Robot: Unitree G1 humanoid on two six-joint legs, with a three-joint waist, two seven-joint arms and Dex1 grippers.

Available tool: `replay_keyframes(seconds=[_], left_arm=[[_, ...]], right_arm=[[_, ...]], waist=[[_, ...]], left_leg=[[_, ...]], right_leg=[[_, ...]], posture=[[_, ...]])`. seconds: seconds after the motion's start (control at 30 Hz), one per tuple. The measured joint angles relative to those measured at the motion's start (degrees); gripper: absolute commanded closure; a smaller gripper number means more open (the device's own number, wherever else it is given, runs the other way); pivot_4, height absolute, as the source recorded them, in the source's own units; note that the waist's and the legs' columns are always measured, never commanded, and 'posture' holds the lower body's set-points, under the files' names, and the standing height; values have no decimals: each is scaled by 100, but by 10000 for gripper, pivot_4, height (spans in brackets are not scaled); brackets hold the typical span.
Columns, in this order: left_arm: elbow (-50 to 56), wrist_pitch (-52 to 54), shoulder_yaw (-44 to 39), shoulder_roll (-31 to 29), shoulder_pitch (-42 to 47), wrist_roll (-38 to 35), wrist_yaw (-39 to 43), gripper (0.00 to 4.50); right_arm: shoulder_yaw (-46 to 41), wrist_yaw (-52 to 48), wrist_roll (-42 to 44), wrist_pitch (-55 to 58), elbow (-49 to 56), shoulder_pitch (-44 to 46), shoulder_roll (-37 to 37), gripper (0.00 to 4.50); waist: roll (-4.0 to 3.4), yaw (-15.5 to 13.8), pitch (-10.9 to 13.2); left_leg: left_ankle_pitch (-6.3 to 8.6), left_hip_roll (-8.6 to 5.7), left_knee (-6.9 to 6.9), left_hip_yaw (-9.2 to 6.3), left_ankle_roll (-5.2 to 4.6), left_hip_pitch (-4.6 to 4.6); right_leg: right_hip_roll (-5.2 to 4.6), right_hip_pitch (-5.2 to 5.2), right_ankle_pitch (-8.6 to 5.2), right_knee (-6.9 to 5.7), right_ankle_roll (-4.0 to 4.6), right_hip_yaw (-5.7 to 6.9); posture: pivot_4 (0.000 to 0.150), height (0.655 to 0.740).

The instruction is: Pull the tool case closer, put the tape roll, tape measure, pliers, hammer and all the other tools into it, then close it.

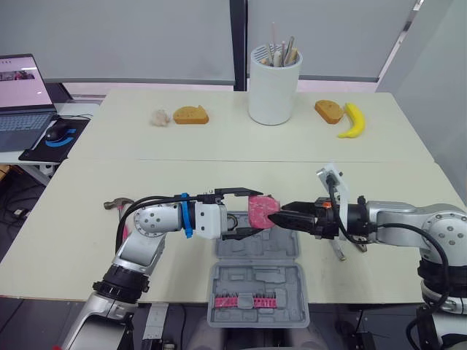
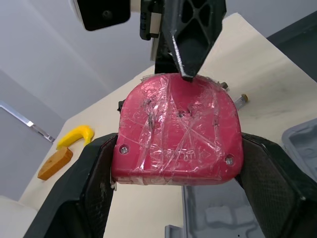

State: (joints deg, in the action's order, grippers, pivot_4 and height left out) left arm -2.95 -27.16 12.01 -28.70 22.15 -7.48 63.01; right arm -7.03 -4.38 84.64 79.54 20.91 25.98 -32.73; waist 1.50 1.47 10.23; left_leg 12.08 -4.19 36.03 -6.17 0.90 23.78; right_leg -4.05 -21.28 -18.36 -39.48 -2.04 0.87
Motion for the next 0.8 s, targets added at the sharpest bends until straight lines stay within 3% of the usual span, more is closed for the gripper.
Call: replay_keyframes(seconds=[0.33, 0.43, 0.6, 0.8], left_arm=[[-1, -117, 126, 29, -10, 82, -126, 12573], [-1, -129, 126, 28, -10, 81, -127, 12573], [-1, -216, 127, 28, -10, 80, -124, 12573], [-5, -249, 130, 28, -9, 80, -125, 12573]], right_arm=[[446, 571, 532, -406, -108, 61, 69, 0], [517, 593, 633, -494, -109, 61, 13, 6109], [635, 595, 677, -626, -109, 62, -56, 22629], [732, 593, 720, -752, -102, 60, -76, 36056]], waist=[[0, 22, 0], [-1, 23, 0], [-1, 22, 0], [-1, 22, 0]], left_leg=[[0, 0, 2, -1, -1, -1], [0, 0, 2, -1, -1, -1], [0, 0, 2, -1, -1, -1], [0, 0, 2, -1, -1, 0]], right_leg=[[1, -2, 0, -5, 0, -1], [1, -2, 0, -5, 0, -1], [1, -2, 0, -5, 0, -1], [1, -3, 0, -5, 0, -2]], posture=[[1500, 7400], [1500, 7400], [1500, 7400], [1500, 7400]])
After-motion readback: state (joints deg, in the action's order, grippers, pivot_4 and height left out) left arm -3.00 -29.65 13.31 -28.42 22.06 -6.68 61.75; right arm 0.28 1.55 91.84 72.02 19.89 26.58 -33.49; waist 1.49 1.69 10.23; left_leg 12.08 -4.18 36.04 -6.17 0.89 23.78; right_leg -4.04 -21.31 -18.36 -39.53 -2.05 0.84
